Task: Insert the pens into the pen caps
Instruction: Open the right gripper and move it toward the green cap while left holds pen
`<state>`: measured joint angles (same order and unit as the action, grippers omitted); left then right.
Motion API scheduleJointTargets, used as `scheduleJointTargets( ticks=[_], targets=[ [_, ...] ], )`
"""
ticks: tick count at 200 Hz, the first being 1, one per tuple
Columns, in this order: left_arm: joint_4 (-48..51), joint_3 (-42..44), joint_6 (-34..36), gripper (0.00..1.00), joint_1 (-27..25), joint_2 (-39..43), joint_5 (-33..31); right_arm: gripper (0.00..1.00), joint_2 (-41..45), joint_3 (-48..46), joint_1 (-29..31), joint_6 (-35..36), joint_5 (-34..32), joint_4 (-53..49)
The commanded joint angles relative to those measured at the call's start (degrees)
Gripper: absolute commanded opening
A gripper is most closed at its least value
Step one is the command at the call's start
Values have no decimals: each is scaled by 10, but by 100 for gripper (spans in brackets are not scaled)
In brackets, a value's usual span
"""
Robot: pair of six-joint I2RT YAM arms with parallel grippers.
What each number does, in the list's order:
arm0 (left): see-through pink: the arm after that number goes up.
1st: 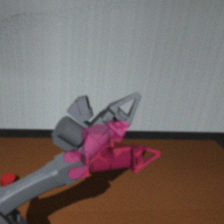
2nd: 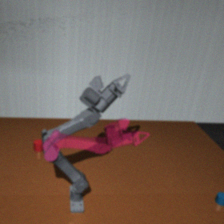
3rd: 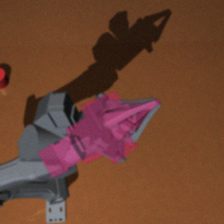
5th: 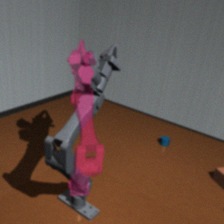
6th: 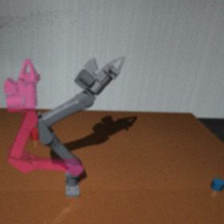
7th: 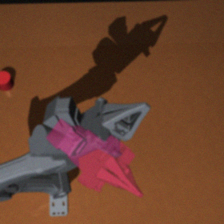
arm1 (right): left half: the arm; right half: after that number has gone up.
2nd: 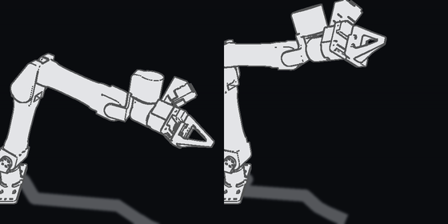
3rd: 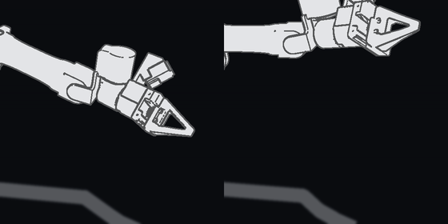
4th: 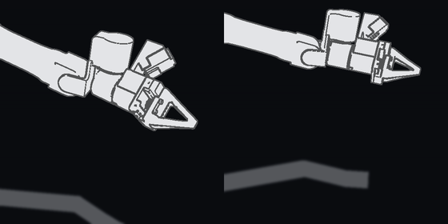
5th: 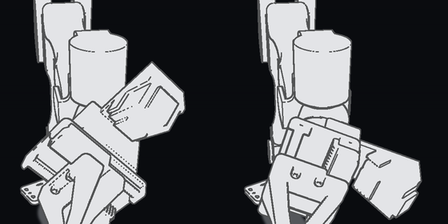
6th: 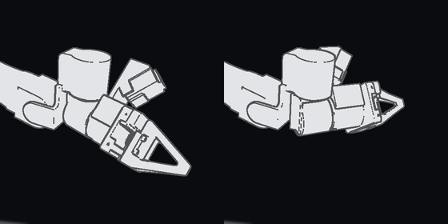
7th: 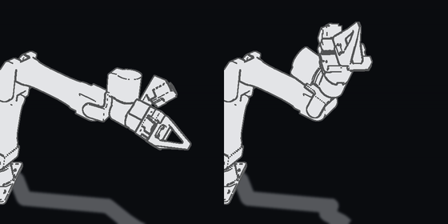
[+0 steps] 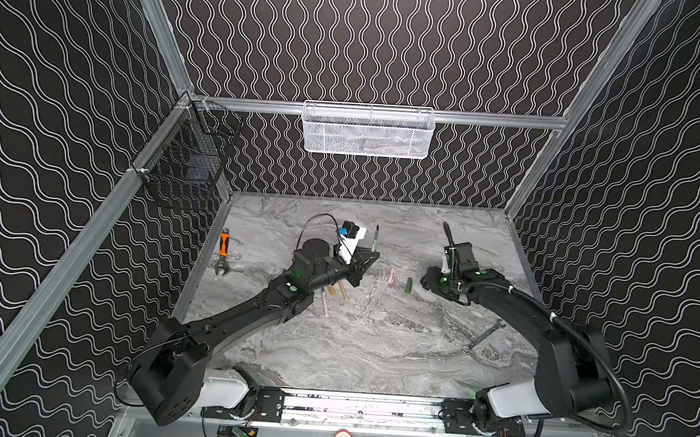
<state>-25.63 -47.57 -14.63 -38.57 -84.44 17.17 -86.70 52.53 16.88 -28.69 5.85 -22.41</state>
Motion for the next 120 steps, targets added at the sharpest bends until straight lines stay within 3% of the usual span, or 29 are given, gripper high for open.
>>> scheduleJointTargets(
  ticks=[1,92,120],
  targets=[
    [0,-6,15,8,-4,1,-14,56,-28,5,7,23,18,2],
    [3,-6,13,9,-22,10,-21,54,-174,134,78,30,-150,-71],
    [6,-8,9,8,-24,11,-18,53,-183,138,78,39,-140,-72]
  ],
)
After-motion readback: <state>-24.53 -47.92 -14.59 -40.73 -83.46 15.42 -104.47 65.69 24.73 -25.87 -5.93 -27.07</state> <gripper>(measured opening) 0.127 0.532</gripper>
